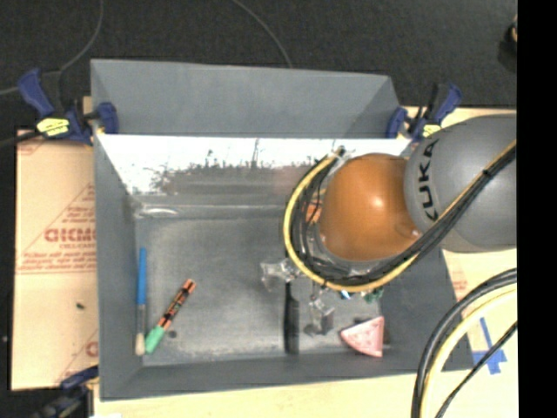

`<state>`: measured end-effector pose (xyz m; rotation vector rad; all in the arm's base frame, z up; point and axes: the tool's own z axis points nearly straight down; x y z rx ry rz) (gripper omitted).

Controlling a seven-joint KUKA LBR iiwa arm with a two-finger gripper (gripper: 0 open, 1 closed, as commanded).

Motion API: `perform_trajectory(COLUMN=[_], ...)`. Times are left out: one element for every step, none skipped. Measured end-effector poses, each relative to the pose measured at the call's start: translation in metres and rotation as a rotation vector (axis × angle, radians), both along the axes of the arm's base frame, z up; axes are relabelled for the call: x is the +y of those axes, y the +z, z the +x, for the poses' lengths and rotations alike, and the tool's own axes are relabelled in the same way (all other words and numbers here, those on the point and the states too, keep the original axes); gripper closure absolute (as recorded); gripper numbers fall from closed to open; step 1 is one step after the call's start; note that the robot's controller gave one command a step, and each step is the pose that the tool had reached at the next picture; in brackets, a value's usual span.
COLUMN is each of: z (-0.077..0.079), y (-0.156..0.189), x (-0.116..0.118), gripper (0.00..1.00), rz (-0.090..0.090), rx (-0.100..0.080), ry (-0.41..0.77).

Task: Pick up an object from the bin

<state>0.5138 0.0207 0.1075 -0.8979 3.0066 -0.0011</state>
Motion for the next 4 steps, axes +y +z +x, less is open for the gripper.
perform_trajectory(z=[0.004,0.023,0.042,0.042], y=[0.049,0.002,-0.037,-0.036], x=[-0.005,0.000,0.009,0.011], gripper=[0.00,0.00,0.00,1.00], rz=[0.001,-0.001,0.000,-0.003], rx=[0.000,0.000,-0.004,-0.008], ry=[0.059,0.515,0.667,1.015])
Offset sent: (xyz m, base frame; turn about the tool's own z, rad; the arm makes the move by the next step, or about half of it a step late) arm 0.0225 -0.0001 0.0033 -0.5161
